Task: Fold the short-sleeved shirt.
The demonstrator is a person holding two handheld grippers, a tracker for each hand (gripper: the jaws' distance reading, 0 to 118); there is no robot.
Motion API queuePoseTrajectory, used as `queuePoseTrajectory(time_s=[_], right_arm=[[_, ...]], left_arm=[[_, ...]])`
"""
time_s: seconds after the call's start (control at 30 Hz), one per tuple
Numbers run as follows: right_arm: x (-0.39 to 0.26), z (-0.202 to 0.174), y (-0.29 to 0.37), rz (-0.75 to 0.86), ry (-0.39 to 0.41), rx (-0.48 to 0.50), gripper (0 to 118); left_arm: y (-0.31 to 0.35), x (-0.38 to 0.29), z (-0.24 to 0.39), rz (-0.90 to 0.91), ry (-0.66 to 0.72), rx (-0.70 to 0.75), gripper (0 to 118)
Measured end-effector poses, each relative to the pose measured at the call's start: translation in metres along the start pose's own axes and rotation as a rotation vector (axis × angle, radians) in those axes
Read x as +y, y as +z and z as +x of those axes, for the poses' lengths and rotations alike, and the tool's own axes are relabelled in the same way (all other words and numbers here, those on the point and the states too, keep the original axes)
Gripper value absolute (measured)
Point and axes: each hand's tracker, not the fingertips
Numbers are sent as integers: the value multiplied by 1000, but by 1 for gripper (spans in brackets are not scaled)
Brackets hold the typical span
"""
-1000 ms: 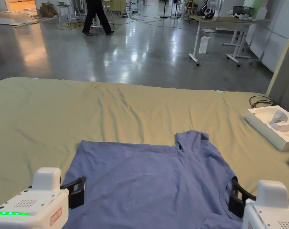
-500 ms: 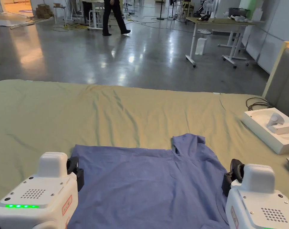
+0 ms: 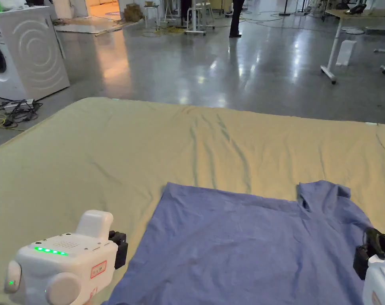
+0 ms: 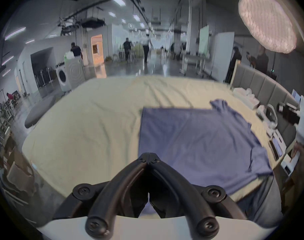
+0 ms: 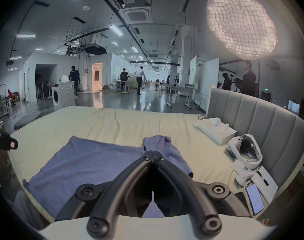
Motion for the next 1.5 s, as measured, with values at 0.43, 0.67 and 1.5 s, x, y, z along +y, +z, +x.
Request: queuePoseTrajectory(time_s=[0.43, 0.67, 1.5], right_arm=[[-22, -12, -5, -97, 64, 40, 0], [-30, -6, -4, -129, 60, 26, 0], [-63, 88, 48, -534, 4, -61, 24]], left_arm=[[-60, -68, -39, -350, 156, 30, 69], [-93, -81, -39, -434, 170, 76, 68], [-35, -54, -21, -301, 118, -19, 5]])
